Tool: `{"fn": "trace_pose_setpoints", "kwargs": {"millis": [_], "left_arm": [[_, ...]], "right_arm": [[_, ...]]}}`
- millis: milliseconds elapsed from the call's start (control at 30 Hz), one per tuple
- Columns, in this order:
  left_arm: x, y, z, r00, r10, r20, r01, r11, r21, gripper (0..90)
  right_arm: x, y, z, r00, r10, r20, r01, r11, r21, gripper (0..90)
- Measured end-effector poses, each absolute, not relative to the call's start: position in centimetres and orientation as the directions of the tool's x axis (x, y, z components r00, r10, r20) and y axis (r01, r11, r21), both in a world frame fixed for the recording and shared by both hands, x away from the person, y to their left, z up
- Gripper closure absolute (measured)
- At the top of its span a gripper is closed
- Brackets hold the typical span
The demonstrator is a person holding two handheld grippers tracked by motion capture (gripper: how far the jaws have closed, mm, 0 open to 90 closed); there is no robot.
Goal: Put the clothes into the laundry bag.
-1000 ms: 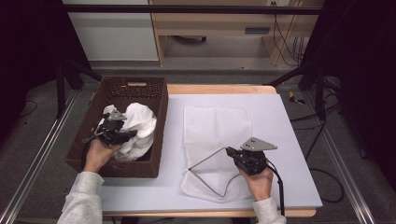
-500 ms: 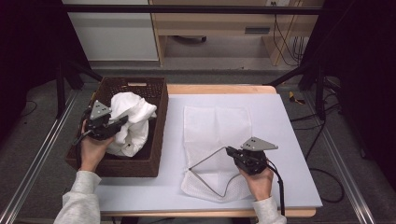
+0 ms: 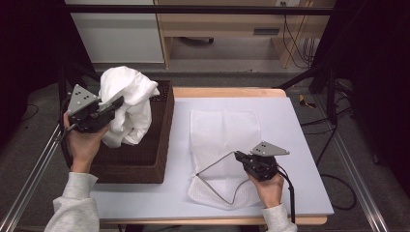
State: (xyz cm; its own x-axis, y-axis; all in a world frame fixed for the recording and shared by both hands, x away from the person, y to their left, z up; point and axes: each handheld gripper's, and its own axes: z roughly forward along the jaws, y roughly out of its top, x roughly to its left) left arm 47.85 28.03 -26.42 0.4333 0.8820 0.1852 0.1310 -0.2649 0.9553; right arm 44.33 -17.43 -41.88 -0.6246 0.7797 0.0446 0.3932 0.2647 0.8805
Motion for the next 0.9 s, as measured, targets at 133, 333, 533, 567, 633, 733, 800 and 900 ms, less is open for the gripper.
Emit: {"fn": "trace_pose_setpoints", "kwargs": {"millis": [133,333,533,567,633,733,800,900], "left_arm": [[46.6,27.7,-24.2,0.433,0.879,0.2,0.074,-0.256,0.964,71.6],[45.6,27.1,-21.8,0.445,0.876,0.186,0.04,-0.227,0.973,71.6],[44.6,26.1,-19.8,0.45,0.875,0.18,-0.018,-0.193,0.981,71.6],[44.5,26.1,-19.5,0.453,0.873,0.178,-0.025,-0.188,0.982,71.7],[44.3,25.8,-19.0,0.456,0.872,0.179,-0.039,-0.181,0.983,71.7],[43.9,25.4,-18.3,0.459,0.872,0.174,-0.066,-0.162,0.985,71.7],[43.6,25.1,-17.8,0.459,0.873,0.164,-0.092,-0.137,0.986,71.7],[43.0,24.8,-17.0,0.46,0.873,0.16,-0.135,-0.11,0.985,71.8]], "right_arm": [[44.3,-17.4,-41.9,-0.625,0.78,0.046,0.394,0.263,0.881,88.8],[44.4,-17.4,-41.9,-0.628,0.777,0.044,0.391,0.265,0.881,88.8],[44.4,-17.4,-41.9,-0.626,0.779,0.045,0.392,0.265,0.881,88.9],[44.4,-17.4,-41.9,-0.625,0.779,0.046,0.393,0.264,0.881,88.8],[44.4,-17.4,-41.9,-0.625,0.779,0.047,0.395,0.263,0.88,88.9],[44.4,-17.4,-41.9,-0.626,0.778,0.048,0.393,0.263,0.881,88.9],[44.4,-17.4,-42.0,-0.625,0.779,0.042,0.39,0.266,0.882,88.8],[44.5,-17.4,-42.0,-0.625,0.78,0.042,0.389,0.264,0.883,88.9]]}}
